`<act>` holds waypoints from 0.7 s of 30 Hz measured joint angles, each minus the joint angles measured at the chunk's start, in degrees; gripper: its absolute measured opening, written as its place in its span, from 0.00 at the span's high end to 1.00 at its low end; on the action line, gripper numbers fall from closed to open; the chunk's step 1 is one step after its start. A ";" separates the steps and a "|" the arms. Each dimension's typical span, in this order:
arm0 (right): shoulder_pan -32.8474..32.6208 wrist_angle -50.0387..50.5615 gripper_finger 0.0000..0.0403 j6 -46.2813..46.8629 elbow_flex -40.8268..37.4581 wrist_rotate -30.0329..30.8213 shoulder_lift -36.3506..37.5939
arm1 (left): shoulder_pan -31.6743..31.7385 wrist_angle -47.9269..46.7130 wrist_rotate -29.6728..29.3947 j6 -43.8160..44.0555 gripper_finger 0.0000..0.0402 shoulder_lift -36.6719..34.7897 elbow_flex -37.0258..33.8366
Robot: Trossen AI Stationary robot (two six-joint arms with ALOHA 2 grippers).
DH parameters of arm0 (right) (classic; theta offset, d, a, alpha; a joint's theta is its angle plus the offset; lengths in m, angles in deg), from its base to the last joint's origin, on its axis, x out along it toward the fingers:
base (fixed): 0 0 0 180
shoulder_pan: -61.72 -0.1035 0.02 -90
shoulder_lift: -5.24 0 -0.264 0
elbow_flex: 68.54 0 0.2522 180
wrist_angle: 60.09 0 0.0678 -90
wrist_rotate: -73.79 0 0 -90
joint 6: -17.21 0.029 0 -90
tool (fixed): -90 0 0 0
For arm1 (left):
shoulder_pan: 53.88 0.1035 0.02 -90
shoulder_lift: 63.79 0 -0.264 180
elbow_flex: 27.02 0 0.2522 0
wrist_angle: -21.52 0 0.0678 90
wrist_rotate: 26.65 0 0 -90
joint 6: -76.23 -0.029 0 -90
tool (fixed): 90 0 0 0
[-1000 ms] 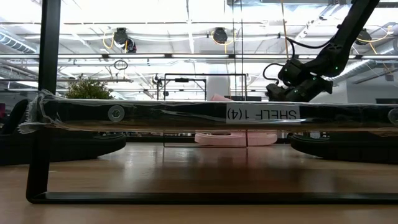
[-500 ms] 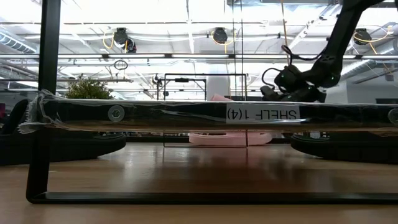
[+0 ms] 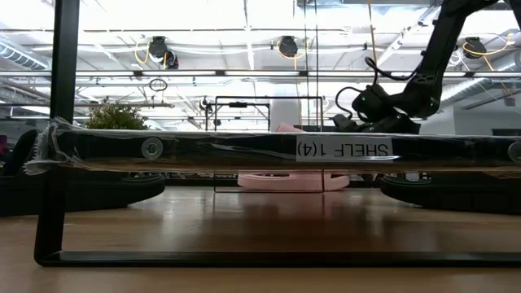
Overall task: Pick and place slides into the shelf
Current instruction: Put the pink slide on the shelf
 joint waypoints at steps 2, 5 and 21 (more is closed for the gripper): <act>-0.60 -0.01 0.69 -0.29 0.00 1.59 0.00 | 0.25 0.00 0.07 -0.02 0.84 0.00 0.00; -1.21 -0.53 0.80 -1.39 0.00 2.71 0.00 | 0.47 0.00 0.11 -0.15 0.84 0.00 0.00; -1.47 -5.46 0.99 -1.18 0.02 4.16 0.87 | 0.47 -0.02 0.33 0.27 0.84 0.00 0.00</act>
